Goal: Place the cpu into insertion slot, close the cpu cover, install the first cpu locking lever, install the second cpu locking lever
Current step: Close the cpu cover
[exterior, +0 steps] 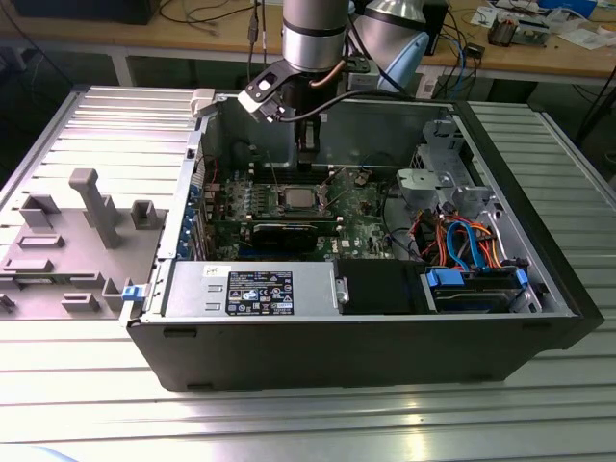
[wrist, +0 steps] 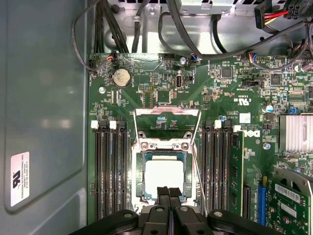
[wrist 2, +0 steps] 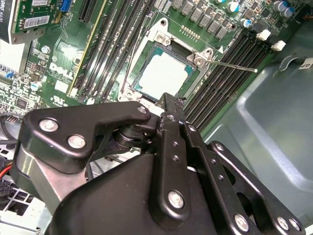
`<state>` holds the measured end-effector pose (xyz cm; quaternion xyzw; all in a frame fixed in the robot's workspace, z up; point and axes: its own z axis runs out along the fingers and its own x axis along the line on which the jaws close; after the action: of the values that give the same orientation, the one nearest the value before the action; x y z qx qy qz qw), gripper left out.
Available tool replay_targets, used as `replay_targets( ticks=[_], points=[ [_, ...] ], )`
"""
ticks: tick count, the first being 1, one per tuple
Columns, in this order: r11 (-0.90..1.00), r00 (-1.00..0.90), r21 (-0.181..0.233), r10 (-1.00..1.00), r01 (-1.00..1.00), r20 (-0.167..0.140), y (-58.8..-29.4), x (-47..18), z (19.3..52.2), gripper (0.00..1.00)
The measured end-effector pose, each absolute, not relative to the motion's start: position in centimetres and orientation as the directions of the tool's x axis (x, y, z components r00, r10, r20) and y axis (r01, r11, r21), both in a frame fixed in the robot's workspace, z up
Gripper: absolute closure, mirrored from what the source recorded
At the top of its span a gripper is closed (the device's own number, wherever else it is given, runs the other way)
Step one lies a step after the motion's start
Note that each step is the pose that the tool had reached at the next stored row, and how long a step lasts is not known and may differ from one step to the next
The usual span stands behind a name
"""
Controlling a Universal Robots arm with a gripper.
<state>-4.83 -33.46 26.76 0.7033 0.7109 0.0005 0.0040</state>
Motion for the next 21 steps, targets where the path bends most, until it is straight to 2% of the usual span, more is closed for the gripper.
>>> replay_targets(
  ticks=[21],
  points=[
    [0.011, -0.011, 0.006, 1.000, 1.000, -0.005, -33.46, -4.61, 27.37, 0.89]
  ],
)
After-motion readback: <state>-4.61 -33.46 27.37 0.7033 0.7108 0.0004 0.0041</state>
